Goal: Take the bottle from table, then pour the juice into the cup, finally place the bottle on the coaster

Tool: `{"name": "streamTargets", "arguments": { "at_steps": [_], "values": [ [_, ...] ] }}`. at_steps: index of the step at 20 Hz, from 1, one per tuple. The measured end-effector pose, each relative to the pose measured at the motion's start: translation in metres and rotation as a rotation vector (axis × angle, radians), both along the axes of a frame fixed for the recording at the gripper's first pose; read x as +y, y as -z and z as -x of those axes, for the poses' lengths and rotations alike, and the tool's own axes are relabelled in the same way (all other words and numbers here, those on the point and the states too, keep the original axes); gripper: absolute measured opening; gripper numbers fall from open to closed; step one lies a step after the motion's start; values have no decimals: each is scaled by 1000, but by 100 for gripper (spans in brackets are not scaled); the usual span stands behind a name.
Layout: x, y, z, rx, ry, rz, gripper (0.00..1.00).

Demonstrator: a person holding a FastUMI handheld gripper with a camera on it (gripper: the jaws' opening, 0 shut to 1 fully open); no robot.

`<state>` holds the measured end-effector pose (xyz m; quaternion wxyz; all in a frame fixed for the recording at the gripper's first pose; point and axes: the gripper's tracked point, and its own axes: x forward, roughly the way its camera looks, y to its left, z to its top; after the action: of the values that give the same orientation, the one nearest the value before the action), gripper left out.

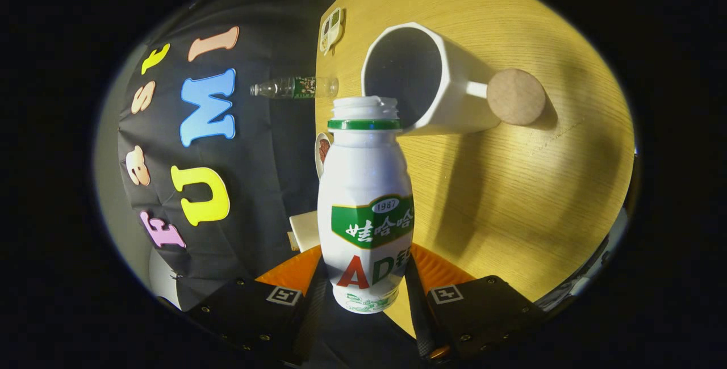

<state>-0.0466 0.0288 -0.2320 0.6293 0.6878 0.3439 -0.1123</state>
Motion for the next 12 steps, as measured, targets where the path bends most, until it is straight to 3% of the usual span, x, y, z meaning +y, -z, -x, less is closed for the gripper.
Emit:
{"name": "streamTargets", "arguments": {
  "at_steps": [12],
  "values": [
    [-5,-9,-2,21,29,-54,68]
  ]
}}
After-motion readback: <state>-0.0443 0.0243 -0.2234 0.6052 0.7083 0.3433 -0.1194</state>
